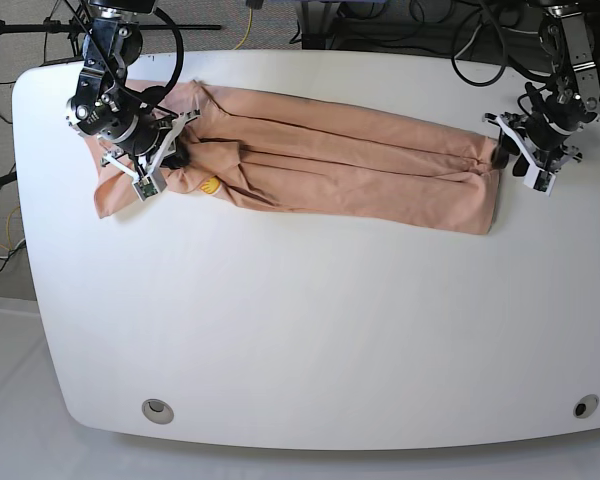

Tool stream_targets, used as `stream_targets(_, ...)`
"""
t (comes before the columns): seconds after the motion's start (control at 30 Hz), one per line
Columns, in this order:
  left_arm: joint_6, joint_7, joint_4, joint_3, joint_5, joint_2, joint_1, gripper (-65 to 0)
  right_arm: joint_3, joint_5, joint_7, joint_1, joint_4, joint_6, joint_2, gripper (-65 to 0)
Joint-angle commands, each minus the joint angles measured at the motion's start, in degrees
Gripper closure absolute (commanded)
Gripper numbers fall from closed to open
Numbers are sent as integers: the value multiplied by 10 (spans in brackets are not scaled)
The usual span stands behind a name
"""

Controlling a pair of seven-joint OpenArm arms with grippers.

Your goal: Fold the T-shirt properly

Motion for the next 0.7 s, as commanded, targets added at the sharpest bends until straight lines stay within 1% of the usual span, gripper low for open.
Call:
stream_targets(0.0,1,-9,12,1,-5,-8,-2,-214,2,4,7,5,10,-1,5,0)
stream_targets(0.13,5,-3,2,2,1,-15,-6,-215,2,0,4,2,11,-1,5,0)
stream_targets(0.4,6,-2,-5,1,2,-16,-8,-215,2,0,2,2,14,-1,6,0)
stream_targets(0.47,6,0,-5,-11,-4,-21,-9,-216,2,1,1,3,13,-1,7,0)
stream_targets(0.67,6,2,-5,-17,-7,-22,-12,-217,2,2,-1,3,14,-1,9,0)
